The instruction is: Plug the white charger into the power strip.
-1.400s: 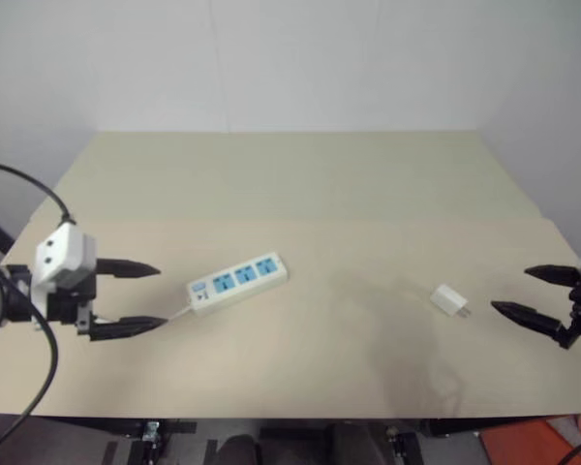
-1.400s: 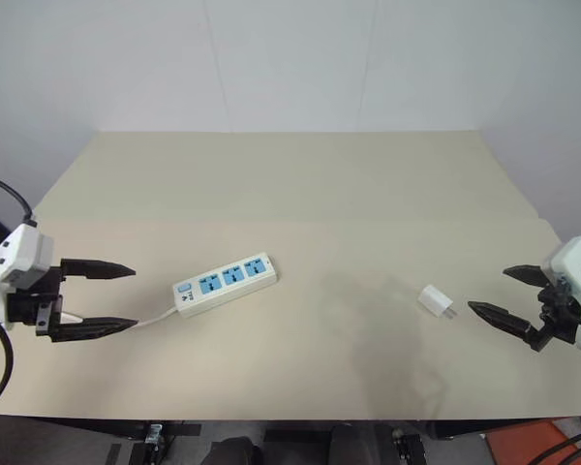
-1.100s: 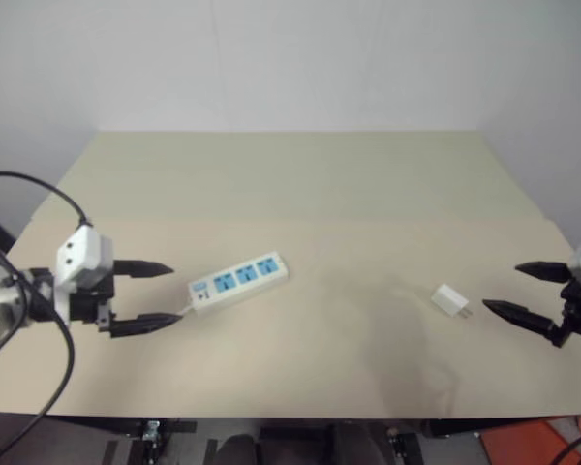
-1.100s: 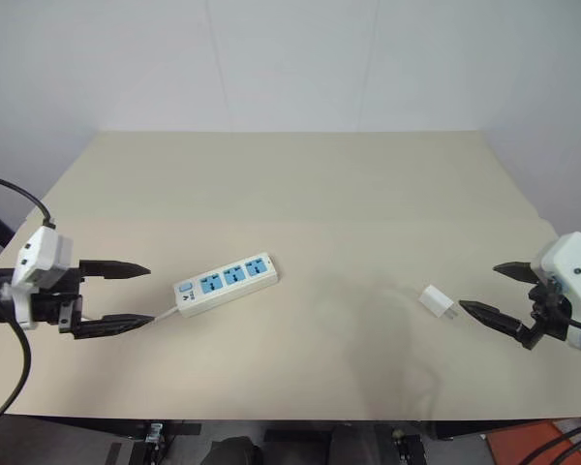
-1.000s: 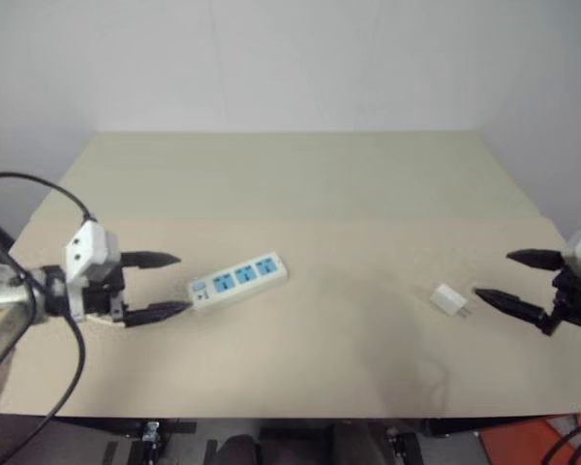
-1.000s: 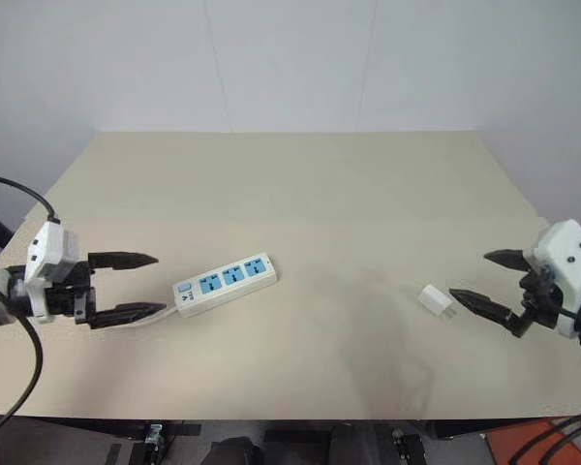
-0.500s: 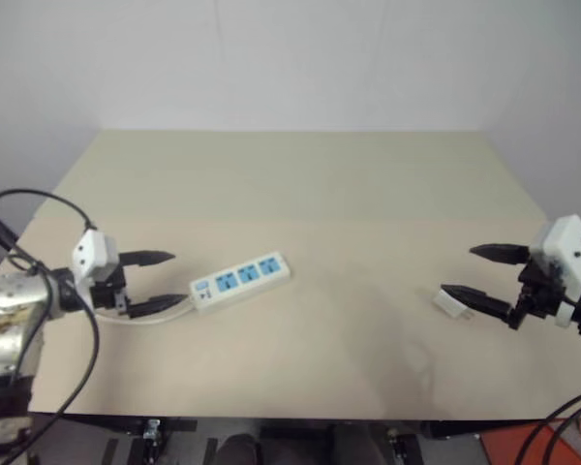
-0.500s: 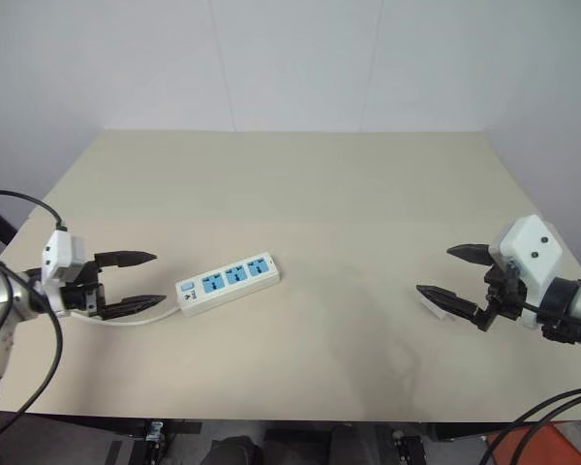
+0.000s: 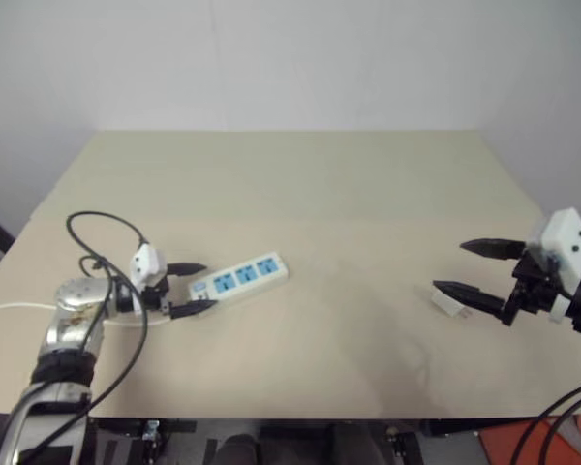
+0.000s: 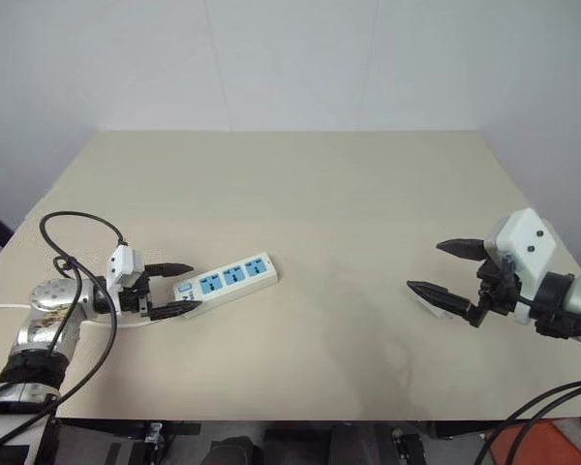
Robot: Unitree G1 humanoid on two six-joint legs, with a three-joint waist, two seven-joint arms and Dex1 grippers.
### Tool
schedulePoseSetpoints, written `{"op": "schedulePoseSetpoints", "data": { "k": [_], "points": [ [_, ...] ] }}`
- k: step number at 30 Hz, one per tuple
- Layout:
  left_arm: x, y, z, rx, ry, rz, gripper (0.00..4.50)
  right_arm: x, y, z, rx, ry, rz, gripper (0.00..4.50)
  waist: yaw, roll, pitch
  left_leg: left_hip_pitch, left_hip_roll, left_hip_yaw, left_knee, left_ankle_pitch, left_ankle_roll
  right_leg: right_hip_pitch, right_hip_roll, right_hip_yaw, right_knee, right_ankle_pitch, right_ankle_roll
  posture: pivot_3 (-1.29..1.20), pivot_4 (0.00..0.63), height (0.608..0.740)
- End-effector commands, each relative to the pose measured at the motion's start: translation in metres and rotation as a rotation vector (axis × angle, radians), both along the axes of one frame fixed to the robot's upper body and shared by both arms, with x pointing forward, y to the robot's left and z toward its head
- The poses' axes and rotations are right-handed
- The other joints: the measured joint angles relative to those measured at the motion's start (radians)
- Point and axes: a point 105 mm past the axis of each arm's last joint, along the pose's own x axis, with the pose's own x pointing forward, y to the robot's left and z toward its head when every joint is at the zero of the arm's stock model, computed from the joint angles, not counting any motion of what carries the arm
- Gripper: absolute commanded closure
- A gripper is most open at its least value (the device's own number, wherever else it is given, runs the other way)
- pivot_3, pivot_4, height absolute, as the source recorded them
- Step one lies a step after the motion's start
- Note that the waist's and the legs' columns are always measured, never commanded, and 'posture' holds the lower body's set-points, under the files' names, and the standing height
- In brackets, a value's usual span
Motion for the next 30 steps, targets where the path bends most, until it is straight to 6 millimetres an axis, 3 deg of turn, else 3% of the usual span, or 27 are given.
{"op": "schedulePoseSetpoints", "data": {
  "k": [1, 10, 22, 27, 30],
  "points": [
    [0.004, 0.0, 0.0, 0.021, -0.03, 0.002, 0.02, -0.004, 0.001, 0.015, -0.007, -0.06, 0.0, 0.0, 0.0, 0.0, 0.0, 0.0, 0.0, 0.0, 0.0, 0.0, 0.0, 0.0, 0.0, 0.0, 0.0, 0.0, 0.0, 0.0, 0.15, 0.74],
    [0.004, 0.006, -0.009, 0.02, -0.022, 0.039, 0.02, -0.007, 0.0, 0.015, -0.001, -0.056, -0.001, 0.0, 0.0, 0.0, 0.0, 0.0, 0.0, 0.0, 0.0, 0.0, 0.0, 0.0, 0.0, 0.0, 0.0, 0.0, 0.0, 0.0, 0.15, 0.74],
    [-0.004, -0.003, -0.023, -0.027, 0.007, 0.044, 0.02, -0.006, 0.0, 0.022, -0.014, -0.06, 0.017, 0.0, 0.0, 0.0, 0.0, 0.0, 0.0, 0.0, 0.0, 0.0, 0.0, 0.0, 0.0, 0.0, 0.0, 0.0, 0.0, 0.0, 0.15, 0.74],
    [-0.006, -0.007, -0.03, -0.034, 0.02, 0.042, 1.23, -0.005, 0.002, 0.026, -0.016, -0.065, 0.027, 0.0, 0.005, 0.001, 0.0, 0.001, 0.0, 0.0, 0.0, 0.0, 0.0, 0.001, -0.001, 0.0, 0.0, 0.0, 0.0, 0.0, 0.15, 0.74],
    [-0.008, -0.007, -0.034, -0.032, 0.034, 0.038, 1.22, -0.006, 0.005, 0.03, -0.015, -0.069, 0.043, 0.0, 0.004, 0.002, -0.001, 0.001, -0.001, 0.0, 0.0, 0.0, 0.0, 0.001, -0.001, 0.0, 0.0, 0.0, 0.001, 0.0, 0.15, 0.74]
  ]
}}
